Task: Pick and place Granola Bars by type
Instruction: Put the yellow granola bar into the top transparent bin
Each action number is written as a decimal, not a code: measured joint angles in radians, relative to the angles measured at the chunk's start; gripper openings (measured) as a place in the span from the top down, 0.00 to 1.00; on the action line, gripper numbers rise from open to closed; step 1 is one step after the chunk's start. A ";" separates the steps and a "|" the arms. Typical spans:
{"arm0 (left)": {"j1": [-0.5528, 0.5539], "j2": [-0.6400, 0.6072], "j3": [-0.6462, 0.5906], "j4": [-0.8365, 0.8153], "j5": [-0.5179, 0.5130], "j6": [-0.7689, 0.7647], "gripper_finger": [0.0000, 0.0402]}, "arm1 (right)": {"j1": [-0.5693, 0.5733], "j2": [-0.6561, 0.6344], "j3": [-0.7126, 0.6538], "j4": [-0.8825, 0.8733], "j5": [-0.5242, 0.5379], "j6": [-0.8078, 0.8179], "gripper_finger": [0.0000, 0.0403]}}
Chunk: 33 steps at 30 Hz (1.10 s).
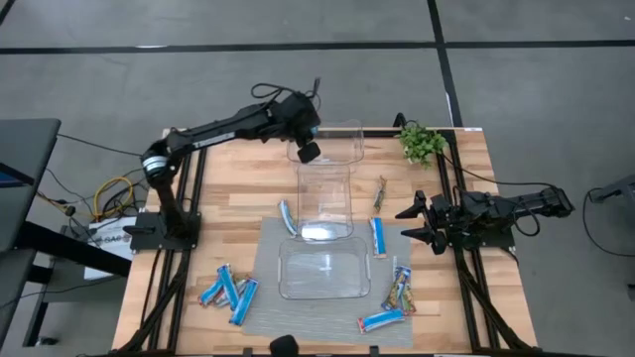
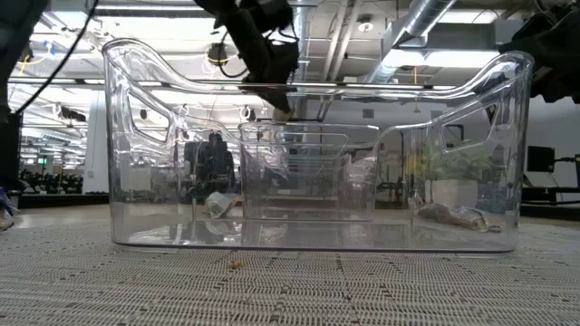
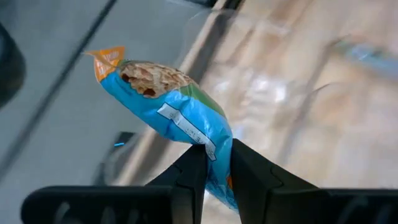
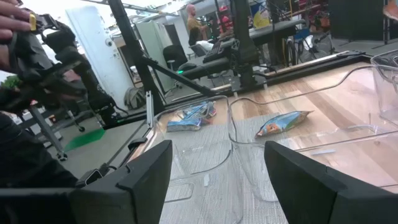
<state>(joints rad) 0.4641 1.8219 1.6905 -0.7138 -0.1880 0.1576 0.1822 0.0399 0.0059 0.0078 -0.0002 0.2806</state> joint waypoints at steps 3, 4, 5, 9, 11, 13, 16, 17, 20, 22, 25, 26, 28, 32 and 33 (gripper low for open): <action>0.000 0.039 0.030 -0.011 -0.039 0.042 0.85 | 0.000 0.000 0.000 0.000 0.000 0.000 0.38; 0.000 0.047 0.034 -0.008 -0.044 0.046 0.85 | 0.000 0.000 0.000 0.000 0.000 0.000 0.38; 0.000 0.050 0.035 -0.006 -0.046 0.050 0.85 | 0.000 0.000 0.000 0.000 0.000 0.000 0.38; 0.000 0.048 0.036 0.000 -0.063 0.071 0.85 | 0.000 0.000 0.000 0.000 0.000 0.000 0.38; 0.000 0.048 0.036 0.000 -0.070 0.075 0.85 | 0.000 0.000 0.000 0.000 0.000 0.000 0.38; 0.003 0.048 0.036 0.001 -0.087 0.070 0.84 | 0.000 0.000 0.000 0.000 0.000 0.000 0.38; 0.005 0.048 0.036 -0.008 -0.098 0.064 0.81 | 0.000 0.000 0.000 0.000 0.000 0.000 0.38; 0.005 0.048 0.036 -0.010 -0.098 0.063 0.79 | 0.000 0.000 0.000 0.000 0.000 0.000 0.38; 0.005 0.048 0.036 -0.010 -0.098 0.060 0.73 | 0.000 0.000 0.000 0.000 0.000 0.000 0.38; 0.005 0.048 0.036 -0.010 -0.105 0.056 0.69 | 0.000 0.000 0.000 0.000 0.000 0.000 0.38; 0.005 0.048 0.036 -0.013 -0.126 0.030 0.64 | 0.000 0.000 0.000 0.000 0.000 0.000 0.38; 0.005 0.048 0.036 -0.014 -0.131 0.021 0.63 | 0.000 0.000 0.000 0.000 0.000 0.000 0.38; 0.005 0.048 0.036 -0.015 -0.133 0.010 0.62 | 0.000 0.000 0.000 0.000 0.000 0.000 0.38; 0.005 0.048 0.036 -0.027 -0.133 -0.037 0.62 | 0.000 0.000 0.000 0.000 0.000 0.000 0.38; 0.005 0.048 0.036 -0.038 -0.132 -0.052 0.62 | 0.000 0.000 0.000 0.000 0.000 0.000 0.38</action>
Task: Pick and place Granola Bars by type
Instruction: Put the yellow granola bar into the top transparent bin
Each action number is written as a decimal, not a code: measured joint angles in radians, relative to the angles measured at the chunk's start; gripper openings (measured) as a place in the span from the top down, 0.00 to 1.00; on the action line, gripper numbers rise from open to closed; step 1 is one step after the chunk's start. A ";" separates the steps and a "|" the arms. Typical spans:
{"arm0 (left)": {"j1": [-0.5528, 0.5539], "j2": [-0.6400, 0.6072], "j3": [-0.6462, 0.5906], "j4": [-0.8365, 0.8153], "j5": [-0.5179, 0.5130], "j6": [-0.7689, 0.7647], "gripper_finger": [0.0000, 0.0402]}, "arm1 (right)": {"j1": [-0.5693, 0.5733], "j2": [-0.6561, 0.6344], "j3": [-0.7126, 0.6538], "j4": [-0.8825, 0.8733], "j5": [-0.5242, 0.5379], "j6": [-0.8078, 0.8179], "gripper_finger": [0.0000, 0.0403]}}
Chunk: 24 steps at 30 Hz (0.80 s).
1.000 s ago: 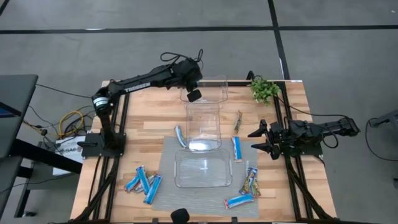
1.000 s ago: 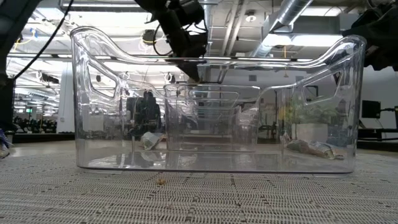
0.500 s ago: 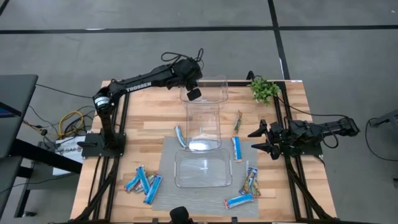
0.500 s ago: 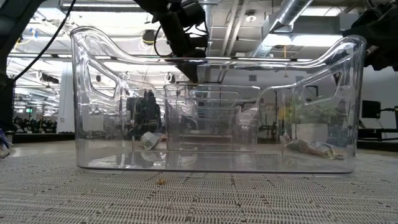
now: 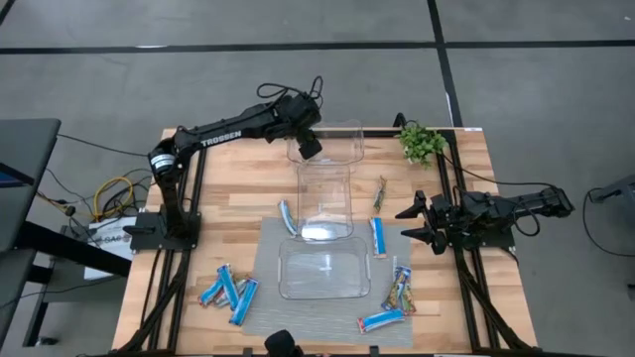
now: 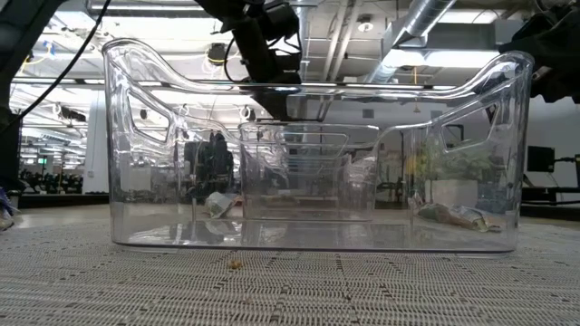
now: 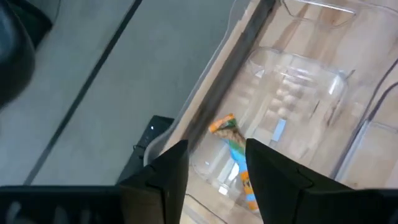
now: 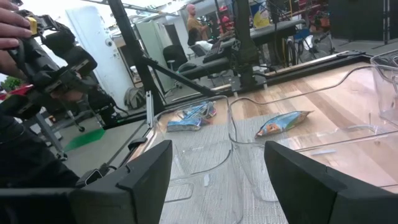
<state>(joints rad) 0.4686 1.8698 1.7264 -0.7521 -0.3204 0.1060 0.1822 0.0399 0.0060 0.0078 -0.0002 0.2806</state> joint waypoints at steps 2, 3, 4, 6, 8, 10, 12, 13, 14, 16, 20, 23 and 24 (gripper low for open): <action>0.000 0.000 0.000 -0.033 0.002 -0.037 0.62 | 0.000 0.000 0.000 0.000 0.000 0.000 0.38; 0.000 0.000 0.000 -0.050 0.007 -0.057 0.62 | 0.000 0.000 0.000 0.000 0.000 0.000 0.38; 0.000 -0.002 0.000 -0.067 0.019 -0.076 0.62 | 0.000 0.000 0.000 0.000 0.000 0.000 0.38; -0.003 -0.012 0.000 -0.095 0.049 -0.114 0.62 | 0.000 0.000 0.000 0.000 0.000 0.000 0.38; -0.009 -0.031 0.000 -0.105 0.087 -0.145 0.62 | 0.000 0.000 0.000 0.000 0.000 0.000 0.38; -0.018 -0.053 0.000 -0.111 0.116 -0.158 0.62 | 0.000 0.000 0.000 0.000 0.000 0.000 0.38; -0.028 -0.077 0.000 -0.124 0.130 -0.157 0.62 | 0.000 0.000 0.000 0.000 0.000 0.000 0.38; -0.034 -0.092 -0.002 -0.135 0.130 -0.153 0.62 | 0.000 0.000 0.000 0.000 0.000 0.000 0.38; -0.041 -0.110 -0.010 -0.136 0.129 -0.150 0.62 | 0.000 0.000 0.000 0.000 0.000 0.000 0.38; -0.053 -0.148 -0.028 -0.148 0.128 -0.147 0.62 | 0.000 0.000 0.000 0.000 0.000 0.000 0.38; -0.084 -0.247 -0.107 -0.162 0.126 -0.156 0.62 | 0.000 0.000 0.000 0.000 0.000 0.000 0.38; -0.112 -0.355 -0.187 -0.159 0.126 -0.194 0.62 | 0.000 0.000 0.000 0.000 0.000 0.000 0.38; -0.120 -0.392 -0.216 -0.159 0.125 -0.210 0.62 | 0.000 0.000 0.000 0.000 0.000 0.000 0.38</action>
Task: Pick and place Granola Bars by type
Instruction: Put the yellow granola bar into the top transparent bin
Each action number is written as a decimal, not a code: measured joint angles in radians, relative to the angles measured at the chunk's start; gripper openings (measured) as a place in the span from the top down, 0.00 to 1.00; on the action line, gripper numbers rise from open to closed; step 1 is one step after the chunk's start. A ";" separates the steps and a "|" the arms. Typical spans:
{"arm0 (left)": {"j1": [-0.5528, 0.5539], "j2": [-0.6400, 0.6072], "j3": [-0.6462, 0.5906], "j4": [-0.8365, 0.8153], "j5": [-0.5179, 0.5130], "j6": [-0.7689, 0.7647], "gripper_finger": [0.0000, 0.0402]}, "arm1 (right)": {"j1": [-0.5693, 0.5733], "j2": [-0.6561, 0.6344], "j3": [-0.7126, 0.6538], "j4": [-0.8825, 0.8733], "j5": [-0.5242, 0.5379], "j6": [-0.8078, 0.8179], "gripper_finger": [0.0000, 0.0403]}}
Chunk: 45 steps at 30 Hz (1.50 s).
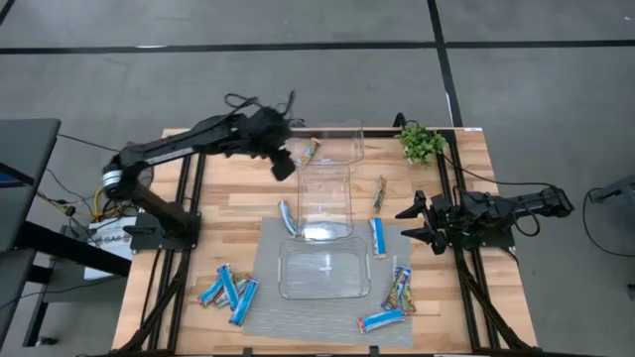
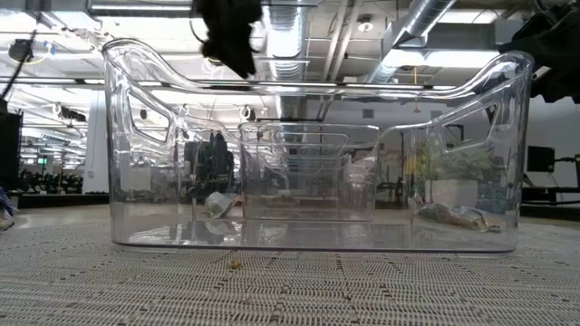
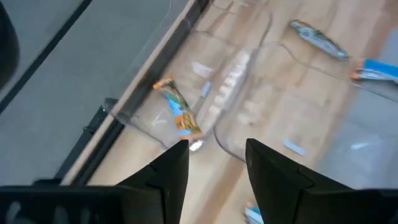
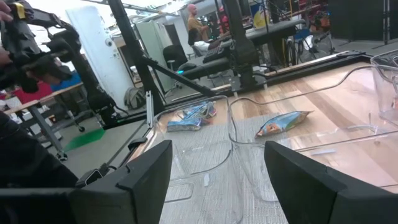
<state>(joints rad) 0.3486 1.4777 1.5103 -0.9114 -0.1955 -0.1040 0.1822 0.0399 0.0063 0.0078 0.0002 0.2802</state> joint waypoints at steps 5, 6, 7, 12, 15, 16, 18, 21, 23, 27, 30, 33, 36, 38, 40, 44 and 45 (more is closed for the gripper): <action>-0.044 -0.203 -0.155 0.014 -0.012 -0.088 0.62 | 0.000 0.000 0.000 0.000 0.000 0.000 0.38; -0.054 -0.244 -0.185 0.011 -0.012 -0.105 0.62 | 0.000 0.000 0.000 0.000 0.000 0.000 0.38; -0.065 -0.284 -0.214 0.010 -0.012 -0.122 0.62 | 0.000 0.000 0.000 0.000 0.000 0.000 0.38; -0.120 -0.484 -0.354 0.000 -0.015 -0.197 0.62 | 0.000 0.000 0.000 0.000 0.000 0.000 0.38; -0.151 -0.592 -0.430 -0.019 -0.013 -0.234 0.62 | 0.000 0.000 0.000 0.000 0.000 0.000 0.38; -0.161 -0.624 -0.452 -0.021 -0.012 -0.243 0.62 | 0.000 0.000 0.000 0.000 0.000 0.000 0.38; -0.177 -0.682 -0.492 -0.022 -0.001 -0.257 0.62 | 0.000 0.000 0.000 0.000 0.000 0.000 0.38; -0.200 -0.741 -0.527 -0.020 0.008 -0.250 0.62 | 0.000 0.000 0.000 0.000 0.000 0.000 0.38; -0.215 -0.761 -0.537 -0.025 0.008 -0.223 0.62 | 0.000 0.000 0.000 0.000 0.000 0.000 0.38; -0.234 -0.765 -0.537 -0.025 0.019 -0.095 0.62 | 0.000 0.000 0.000 0.000 0.000 0.000 0.38; -0.249 -0.738 -0.537 -0.025 0.063 0.095 0.62 | 0.000 0.000 0.000 0.000 0.000 0.000 0.38; -0.275 -0.693 -0.537 -0.026 0.112 0.367 0.62 | 0.000 0.000 0.000 0.000 0.000 0.000 0.38; -0.306 -0.649 -0.537 -0.025 0.127 0.673 0.62 | 0.000 0.000 0.000 0.000 0.000 0.000 0.38; -0.325 -0.619 -0.537 -0.025 0.099 0.858 0.62 | 0.000 0.000 0.000 0.000 0.000 0.000 0.38; -0.338 -0.593 -0.537 -0.020 0.027 1.012 0.62 | 0.000 0.000 0.000 0.000 0.000 0.000 0.38; -0.352 -0.556 -0.537 -0.001 -0.177 1.237 0.62 | 0.000 0.000 0.000 0.000 0.000 0.000 0.38; -0.352 -0.551 -0.537 0.007 -0.208 1.279 0.62 | 0.000 0.000 0.000 0.000 0.000 0.000 0.38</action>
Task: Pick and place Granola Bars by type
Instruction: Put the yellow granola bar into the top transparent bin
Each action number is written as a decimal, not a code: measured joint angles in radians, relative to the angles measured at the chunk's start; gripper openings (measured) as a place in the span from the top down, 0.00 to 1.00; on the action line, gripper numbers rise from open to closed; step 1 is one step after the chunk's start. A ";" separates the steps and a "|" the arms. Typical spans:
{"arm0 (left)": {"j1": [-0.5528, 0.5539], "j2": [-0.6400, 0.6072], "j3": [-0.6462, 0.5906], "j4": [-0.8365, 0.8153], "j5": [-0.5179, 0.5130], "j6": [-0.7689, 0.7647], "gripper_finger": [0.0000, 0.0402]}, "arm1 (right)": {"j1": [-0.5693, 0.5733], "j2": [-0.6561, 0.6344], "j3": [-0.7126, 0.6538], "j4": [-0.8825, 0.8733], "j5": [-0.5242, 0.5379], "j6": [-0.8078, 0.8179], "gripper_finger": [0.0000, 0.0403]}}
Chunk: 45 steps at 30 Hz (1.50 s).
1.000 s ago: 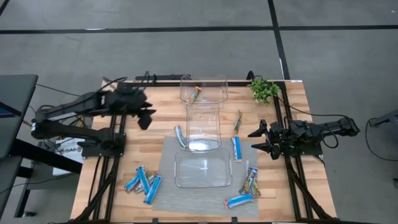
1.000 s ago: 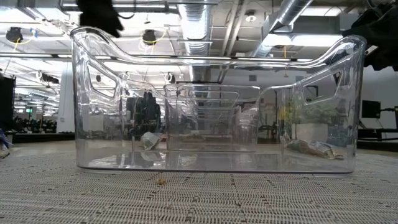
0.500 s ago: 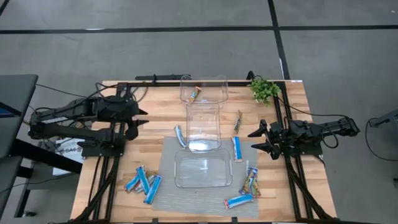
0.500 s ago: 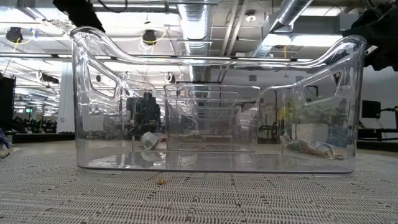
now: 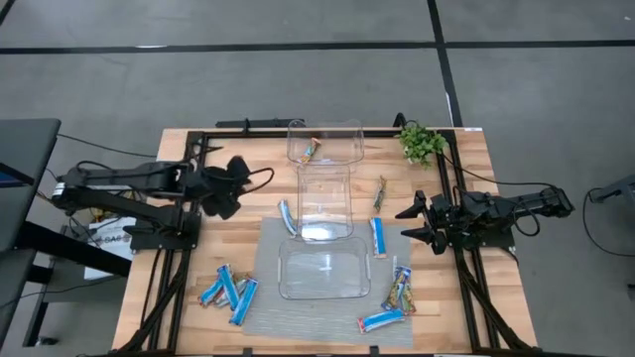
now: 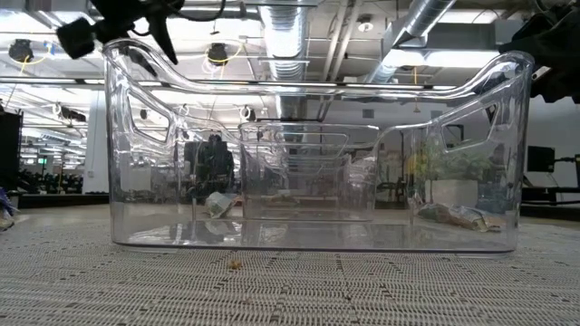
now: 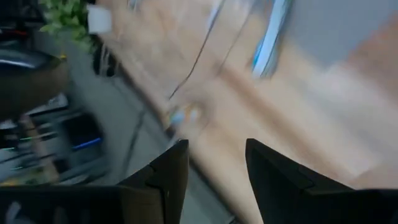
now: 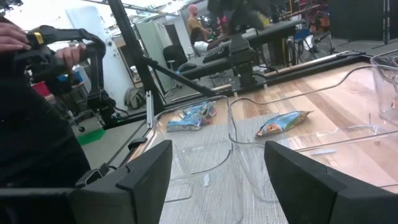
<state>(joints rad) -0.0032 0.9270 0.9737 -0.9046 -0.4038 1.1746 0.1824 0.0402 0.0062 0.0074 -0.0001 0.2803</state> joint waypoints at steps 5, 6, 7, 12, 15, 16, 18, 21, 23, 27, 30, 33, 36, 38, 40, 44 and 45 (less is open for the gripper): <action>0.000 0.007 0.000 0.050 0.058 0.030 0.62 | 0.000 0.000 0.000 0.000 0.000 0.000 0.38; 0.000 0.007 0.000 0.051 0.105 0.018 0.62 | 0.000 0.000 0.000 0.000 0.000 0.000 0.38; 0.000 0.007 0.000 0.050 0.152 0.010 0.62 | 0.000 0.000 0.000 0.000 0.000 0.000 0.38; -0.001 0.059 -0.004 0.054 0.275 -0.008 0.62 | 0.000 0.000 0.000 0.000 0.000 0.000 0.38; -0.003 0.117 -0.027 0.095 0.280 -0.006 0.62 | 0.000 0.000 0.000 0.000 0.000 0.000 0.38; -0.006 0.142 -0.039 0.123 0.287 -0.006 0.62 | 0.000 0.000 0.000 0.000 0.000 0.000 0.38; -0.017 0.186 -0.076 0.226 0.294 -0.006 0.62 | 0.000 0.000 0.000 0.000 0.000 0.000 0.38; -0.033 0.250 -0.155 0.421 0.295 -0.008 0.62 | 0.000 0.000 0.000 0.000 0.000 0.000 0.38; -0.043 0.289 -0.211 0.550 0.294 -0.008 0.62 | 0.000 0.000 0.000 0.000 0.000 0.000 0.38; -0.064 0.334 -0.313 0.715 0.291 -0.035 0.62 | 0.000 0.000 0.000 0.000 0.000 0.000 0.38; -0.073 0.338 -0.383 0.798 0.289 -0.047 0.62 | 0.000 0.000 0.000 0.000 0.000 0.000 0.38; -0.076 0.338 -0.455 0.859 0.268 -0.040 0.62 | 0.000 0.000 0.000 0.000 0.000 0.000 0.38; -0.073 0.341 -0.519 0.956 0.230 -0.011 0.62 | 0.000 0.000 0.000 0.000 0.000 0.000 0.38; -0.063 0.357 -0.553 1.023 0.223 -0.006 0.62 | 0.000 0.000 0.000 0.000 0.000 0.000 0.38; -0.054 0.384 -0.579 1.083 0.221 -0.003 0.62 | 0.000 0.000 0.000 0.000 0.000 0.000 0.38; -0.044 0.470 -0.593 1.223 0.172 0.040 0.62 | 0.000 0.000 0.000 0.000 0.000 0.000 0.38; -0.042 0.495 -0.590 1.271 0.149 0.040 0.62 | 0.000 0.000 0.000 0.000 0.000 0.000 0.38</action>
<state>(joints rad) -0.0453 1.4219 0.3834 0.3663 -0.2550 1.2148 0.1824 0.0399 0.0059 0.0077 0.0002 0.2803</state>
